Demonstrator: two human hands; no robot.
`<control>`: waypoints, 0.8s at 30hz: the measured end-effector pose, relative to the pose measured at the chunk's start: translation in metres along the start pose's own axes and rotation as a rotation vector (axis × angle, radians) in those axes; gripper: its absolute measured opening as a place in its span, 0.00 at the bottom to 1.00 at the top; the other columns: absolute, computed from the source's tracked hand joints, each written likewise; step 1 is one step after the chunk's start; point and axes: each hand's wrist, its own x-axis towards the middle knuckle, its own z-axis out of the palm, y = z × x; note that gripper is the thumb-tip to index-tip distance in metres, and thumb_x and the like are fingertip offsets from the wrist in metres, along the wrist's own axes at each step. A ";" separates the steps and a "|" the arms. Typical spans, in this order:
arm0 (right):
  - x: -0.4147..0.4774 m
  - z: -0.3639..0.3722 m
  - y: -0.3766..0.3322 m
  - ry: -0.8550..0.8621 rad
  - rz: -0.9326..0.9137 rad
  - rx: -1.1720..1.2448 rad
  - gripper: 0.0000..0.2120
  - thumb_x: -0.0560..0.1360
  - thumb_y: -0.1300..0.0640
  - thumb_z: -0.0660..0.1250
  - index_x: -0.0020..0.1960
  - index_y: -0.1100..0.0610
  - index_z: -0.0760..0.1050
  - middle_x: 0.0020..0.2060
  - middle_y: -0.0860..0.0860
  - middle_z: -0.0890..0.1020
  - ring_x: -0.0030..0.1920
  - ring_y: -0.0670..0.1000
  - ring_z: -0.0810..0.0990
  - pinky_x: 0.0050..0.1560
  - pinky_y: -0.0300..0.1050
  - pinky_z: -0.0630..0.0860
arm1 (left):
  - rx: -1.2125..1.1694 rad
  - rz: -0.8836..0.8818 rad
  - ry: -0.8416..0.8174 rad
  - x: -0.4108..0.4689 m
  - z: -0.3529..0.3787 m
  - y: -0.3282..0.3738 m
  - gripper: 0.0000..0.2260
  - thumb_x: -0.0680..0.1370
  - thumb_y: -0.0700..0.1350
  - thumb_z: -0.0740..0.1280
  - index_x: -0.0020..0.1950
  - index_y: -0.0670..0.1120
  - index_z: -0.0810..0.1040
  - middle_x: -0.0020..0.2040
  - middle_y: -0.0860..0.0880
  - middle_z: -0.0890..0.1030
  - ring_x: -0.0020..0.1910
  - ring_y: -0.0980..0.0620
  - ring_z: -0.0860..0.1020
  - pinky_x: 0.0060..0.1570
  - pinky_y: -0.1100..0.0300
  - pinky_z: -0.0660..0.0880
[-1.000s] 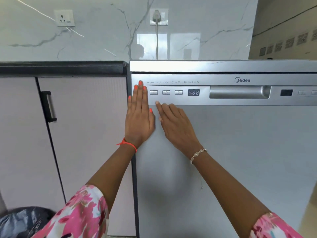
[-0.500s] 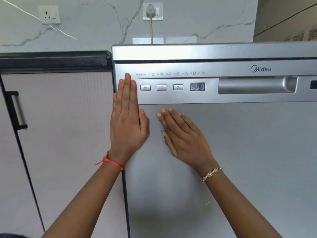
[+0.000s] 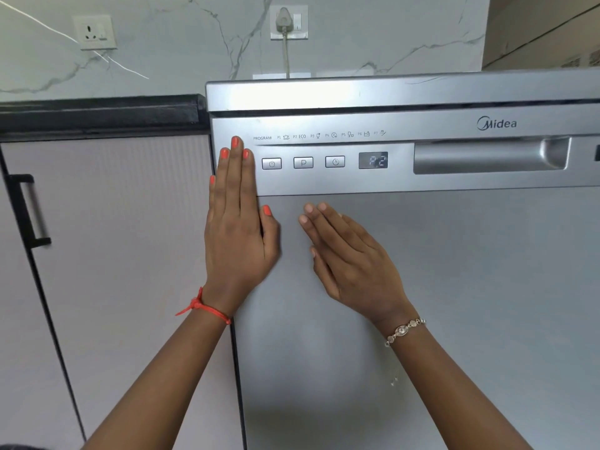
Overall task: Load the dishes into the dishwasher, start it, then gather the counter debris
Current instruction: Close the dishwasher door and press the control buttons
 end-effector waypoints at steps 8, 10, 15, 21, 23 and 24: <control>0.001 -0.002 0.001 0.005 -0.001 0.033 0.19 0.74 0.64 0.59 0.64 0.65 0.73 0.63 0.56 0.76 0.65 0.54 0.73 0.66 0.47 0.69 | -0.005 0.002 0.004 0.000 0.001 0.000 0.27 0.75 0.39 0.54 0.74 0.35 0.54 0.75 0.39 0.55 0.76 0.45 0.50 0.74 0.49 0.51; 0.001 -0.002 0.001 0.000 0.000 0.036 0.19 0.74 0.64 0.58 0.64 0.65 0.73 0.63 0.56 0.76 0.65 0.54 0.73 0.66 0.47 0.69 | -0.008 0.002 0.003 0.000 0.001 0.000 0.27 0.75 0.38 0.55 0.74 0.35 0.54 0.75 0.39 0.55 0.76 0.45 0.50 0.74 0.48 0.52; 0.001 -0.003 0.001 -0.008 -0.001 0.048 0.19 0.73 0.65 0.59 0.63 0.65 0.74 0.63 0.57 0.76 0.65 0.54 0.74 0.66 0.47 0.70 | -0.008 0.006 0.008 0.000 0.000 0.000 0.27 0.75 0.39 0.54 0.74 0.35 0.54 0.75 0.39 0.55 0.76 0.45 0.50 0.74 0.49 0.51; 0.001 -0.004 0.001 -0.017 0.002 0.060 0.19 0.73 0.65 0.60 0.63 0.65 0.73 0.63 0.57 0.76 0.65 0.55 0.74 0.66 0.47 0.69 | -0.010 -0.004 0.004 0.000 0.000 0.000 0.28 0.75 0.38 0.55 0.74 0.36 0.53 0.75 0.39 0.54 0.76 0.46 0.49 0.74 0.49 0.51; 0.001 -0.003 0.001 -0.016 0.001 0.059 0.19 0.73 0.65 0.59 0.63 0.66 0.74 0.63 0.57 0.76 0.65 0.55 0.73 0.66 0.47 0.69 | -0.008 -0.008 -0.002 -0.001 0.001 0.000 0.28 0.75 0.38 0.55 0.74 0.36 0.53 0.75 0.39 0.54 0.76 0.46 0.49 0.74 0.49 0.51; 0.001 -0.003 0.001 -0.015 0.000 0.059 0.19 0.73 0.65 0.59 0.63 0.66 0.74 0.63 0.57 0.76 0.65 0.55 0.73 0.66 0.47 0.69 | -0.005 -0.013 -0.006 -0.001 0.000 0.000 0.28 0.75 0.38 0.56 0.74 0.36 0.53 0.76 0.40 0.54 0.76 0.47 0.49 0.75 0.49 0.51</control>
